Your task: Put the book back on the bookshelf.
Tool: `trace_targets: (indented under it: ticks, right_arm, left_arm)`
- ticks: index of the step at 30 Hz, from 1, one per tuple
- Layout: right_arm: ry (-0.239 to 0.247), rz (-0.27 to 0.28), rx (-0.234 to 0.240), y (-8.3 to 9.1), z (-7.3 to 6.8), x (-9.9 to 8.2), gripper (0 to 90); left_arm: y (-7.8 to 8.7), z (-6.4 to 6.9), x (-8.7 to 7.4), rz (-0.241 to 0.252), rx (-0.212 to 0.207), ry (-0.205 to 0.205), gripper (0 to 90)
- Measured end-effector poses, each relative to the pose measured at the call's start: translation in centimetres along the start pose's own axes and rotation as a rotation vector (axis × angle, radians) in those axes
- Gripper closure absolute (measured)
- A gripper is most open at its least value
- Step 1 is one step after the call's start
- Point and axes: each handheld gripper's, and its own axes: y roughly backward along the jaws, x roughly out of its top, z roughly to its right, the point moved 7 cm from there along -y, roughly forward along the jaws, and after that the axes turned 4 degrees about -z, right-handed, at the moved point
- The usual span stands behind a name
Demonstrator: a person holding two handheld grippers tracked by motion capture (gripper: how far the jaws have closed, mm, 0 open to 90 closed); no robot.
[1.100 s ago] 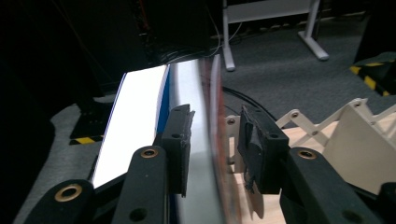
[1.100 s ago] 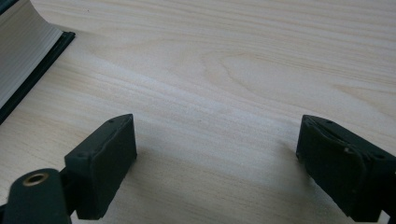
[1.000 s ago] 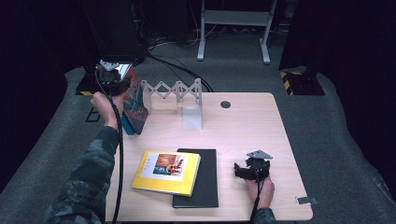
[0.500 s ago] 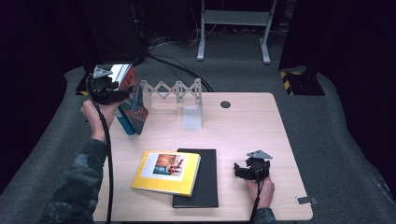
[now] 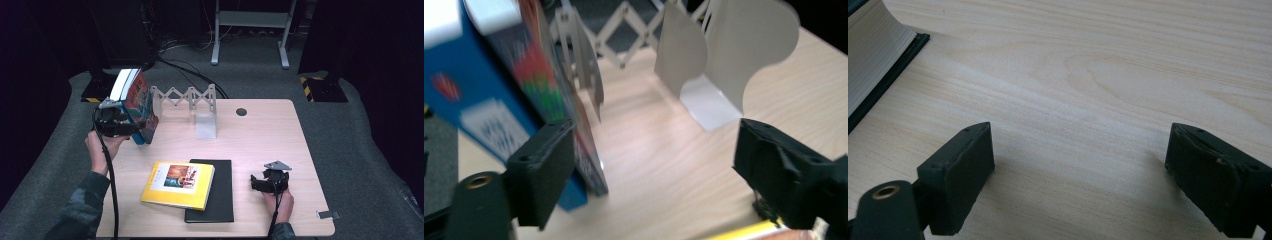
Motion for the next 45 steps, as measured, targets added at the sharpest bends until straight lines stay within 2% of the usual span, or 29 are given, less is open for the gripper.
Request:
trace_targets:
  ticks: [2,6,7,10,14,15,17,18,20,23,24,25,28,31,33,34,35,36,37,39,40,41,42,44,45]
  right_arm:
    - [0.001,0.001,0.001,0.0,0.0,0.0,11.4]
    - [0.004,-0.004,0.004,0.0,-0.1,0.0,11.4]
    - [0.004,-0.005,0.006,0.0,-0.1,0.0,11.3]
    - [0.015,-0.007,0.006,0.0,-0.1,0.0,10.6]
    - [0.004,-0.036,0.019,0.1,-0.4,0.0,9.8]
    - [0.000,-0.041,0.036,0.3,-0.5,0.1,10.3]
    - [0.000,-0.045,0.051,1.0,-1.1,0.6,10.2]
    - [0.002,-0.037,0.061,1.5,-1.5,1.1,10.3]
    - [0.035,-0.031,0.086,2.5,-2.8,2.2,10.5]
    - [0.071,-0.030,0.138,3.9,-5.8,3.9,10.9]
    - [0.106,-0.026,0.151,4.1,-6.8,4.4,11.0]
    - [0.148,-0.023,0.168,4.3,-7.7,4.7,11.4]
    - [0.164,-0.036,0.244,4.7,-10.9,5.5,11.7]
    - [0.212,-0.034,0.279,4.4,-13.5,6.2,12.2]
    - [0.214,-0.040,0.289,4.3,-14.7,6.5,12.9]
    - [0.253,-0.033,0.300,4.2,-15.0,6.7,13.0]
    - [0.239,-0.039,0.306,4.1,-15.6,6.8,13.0]
    - [0.261,-0.037,0.307,3.9,-15.9,6.9,13.0]
    - [0.263,-0.043,0.314,3.7,-16.4,6.9,13.6]
    - [0.279,-0.066,0.308,3.3,-16.9,6.7,14.6]
    - [0.296,-0.088,0.309,2.9,-17.1,6.5,15.2]
    - [0.312,-0.106,0.309,2.7,-17.2,6.3,15.2]
    - [0.306,-0.096,0.325,2.6,-17.2,6.2,16.1]
    - [0.313,-0.106,0.323,2.5,-17.2,6.0,17.4]
    - [0.308,-0.106,0.324,2.5,-17.3,5.9,19.2]
  left_arm:
    - [-0.2,-0.1,-1.4,-0.001,-0.009,0.010,12.9]
    - [-0.7,-0.5,-4.3,-0.049,-0.014,0.034,7.7]
    - [-0.8,-0.5,-4.9,-0.046,-0.005,0.040,5.6]
    - [-1.1,-0.4,-6.9,-0.080,-0.017,0.049,2.9]
    - [-1.6,0.2,-9.4,-0.100,-0.029,0.061,1.4]
    - [-1.8,0.4,-10.0,-0.106,-0.023,0.060,0.9]
    - [-2.0,0.8,-10.9,-0.112,-0.038,0.072,0.7]
    - [-2.1,0.9,-11.3,-0.109,-0.029,0.071,0.7]
    - [-2.2,1.2,-12.0,-0.112,-0.039,0.077,0.7]
    - [-2.4,1.5,-12.9,-0.117,-0.046,0.082,0.7]
    - [-2.4,1.6,-13.2,-0.127,-0.043,0.081,0.7]
    - [-2.5,1.7,-13.5,-0.117,-0.042,0.088,0.7]
    - [-2.6,1.8,-14.1,-0.119,-0.048,0.094,0.8]
    - [-2.8,2.0,-14.6,-0.132,-0.056,0.101,0.9]
    - [-2.9,2.3,-14.9,-0.133,-0.055,0.108,0.9]
    - [-3.0,2.3,-15.0,-0.140,-0.054,0.102,0.9]
    - [-3.1,2.5,-15.1,-0.138,-0.059,0.112,1.1]
    - [-3.2,2.5,-15.1,-0.134,-0.063,0.104,1.1]
    - [-3.3,2.7,-15.2,-0.138,-0.067,0.117,1.2]
    - [-3.5,3.0,-15.4,-0.150,-0.074,0.103,1.5]
    - [-3.6,3.1,-15.4,-0.151,-0.073,0.099,1.8]
    - [-3.7,3.4,-15.4,-0.148,-0.076,0.114,1.8]
    - [-3.8,3.3,-15.4,-0.148,-0.076,0.098,1.9]
    - [-3.9,3.5,-15.5,-0.148,-0.078,0.096,2.3]
    - [-4.0,3.7,-15.5,-0.146,-0.077,0.108,2.3]
